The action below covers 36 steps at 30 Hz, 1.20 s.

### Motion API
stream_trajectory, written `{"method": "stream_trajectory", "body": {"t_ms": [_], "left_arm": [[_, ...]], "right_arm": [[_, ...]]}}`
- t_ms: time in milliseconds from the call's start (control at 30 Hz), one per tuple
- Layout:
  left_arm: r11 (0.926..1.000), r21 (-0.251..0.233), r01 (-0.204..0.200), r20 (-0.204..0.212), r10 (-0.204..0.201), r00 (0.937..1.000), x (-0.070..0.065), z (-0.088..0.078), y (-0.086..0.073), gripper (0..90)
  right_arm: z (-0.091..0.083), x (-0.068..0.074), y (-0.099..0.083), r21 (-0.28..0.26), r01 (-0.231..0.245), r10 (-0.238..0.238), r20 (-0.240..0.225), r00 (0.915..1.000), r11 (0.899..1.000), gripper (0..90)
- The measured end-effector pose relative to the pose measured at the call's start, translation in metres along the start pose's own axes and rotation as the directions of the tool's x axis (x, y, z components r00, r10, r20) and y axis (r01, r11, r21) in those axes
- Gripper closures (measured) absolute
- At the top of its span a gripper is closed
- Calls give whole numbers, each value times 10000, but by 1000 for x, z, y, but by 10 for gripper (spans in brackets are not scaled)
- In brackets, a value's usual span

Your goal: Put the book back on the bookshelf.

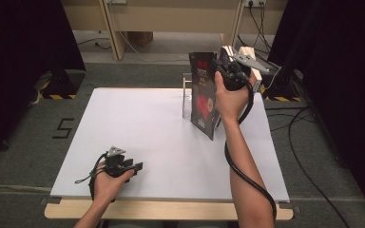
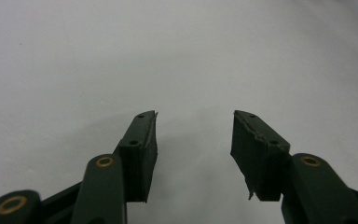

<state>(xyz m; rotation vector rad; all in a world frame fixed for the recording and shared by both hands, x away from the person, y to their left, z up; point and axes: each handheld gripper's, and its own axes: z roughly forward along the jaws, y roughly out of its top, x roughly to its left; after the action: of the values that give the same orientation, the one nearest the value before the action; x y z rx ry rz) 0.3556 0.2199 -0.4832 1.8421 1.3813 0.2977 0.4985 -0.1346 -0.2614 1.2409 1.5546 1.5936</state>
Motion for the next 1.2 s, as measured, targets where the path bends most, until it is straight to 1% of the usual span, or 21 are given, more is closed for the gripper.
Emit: {"method": "stream_trajectory", "body": {"t_ms": [167, 233, 400, 500, 567, 700, 833, 1000, 1033, 1100, 1167, 1200], "left_arm": [[10000, 78, 28, 4, -28, 10000, 1, 0, 0, 498], [10000, 20, 2, -1, -2, 10000, 1, 1, -1, 499], [9999, 94, -50, -11, 50, 10000, 0, 1, -1, 499], [10000, 42, -48, 9, 47, 10000, 1, 1, -1, 499], [10000, -2, -4, 11, 4, 10000, 1, 1, -1, 500], [10000, 82, -34, 29, 34, 10000, 2, 1, -1, 499], [10000, 30, -11, 18, 11, 10000, 2, 2, -1, 501], [10000, 36, -40, 15, 40, 10000, 2, 2, -1, 502], [10000, 66, -37, -11, 38, 10000, 2, 2, -1, 503], [10000, 52, -38, -4, 38, 10000, 3, 2, -1, 503], [10000, 45, 12, 5, -12, 10000, 3, 2, -2, 503], [10000, 40, 35, 3, -35, 10000, 4, 2, -2, 503]], "right_arm": [[8, 0, 2, -71, 12, -12, 26, 10000, 10000, 877], [11, 0, 2, -114, -64, 64, 20, 10000, 9999, 877], [20, -1, 3, -232, 8, -7, 58, 10000, 9997, 877], [26, 0, 3, -269, 54, -51, 105, 9999, 9996, 877], [29, 1, 3, -294, 88, -83, 161, 9998, 9995, 877], [34, 1, 5, -367, 209, -200, 250, 9995, 9991, 877], [38, 0, 5, -422, 141, -127, 346, 9993, 9990, 876], [44, -3, 2, -349, 273, -253, 581, 9980, 9990, 876], [45, -3, 0, -317, 235, -216, 588, 9980, 9992, 875], [45, -3, -3, -433, 346, -318, 618, 9976, 9985, 875], [42, -3, -4, -428, 545, -510, 806, 9954, 9976, 873], [40, -3, -6, -475, 613, -573, 820, 9950, 9970, 873]]}}
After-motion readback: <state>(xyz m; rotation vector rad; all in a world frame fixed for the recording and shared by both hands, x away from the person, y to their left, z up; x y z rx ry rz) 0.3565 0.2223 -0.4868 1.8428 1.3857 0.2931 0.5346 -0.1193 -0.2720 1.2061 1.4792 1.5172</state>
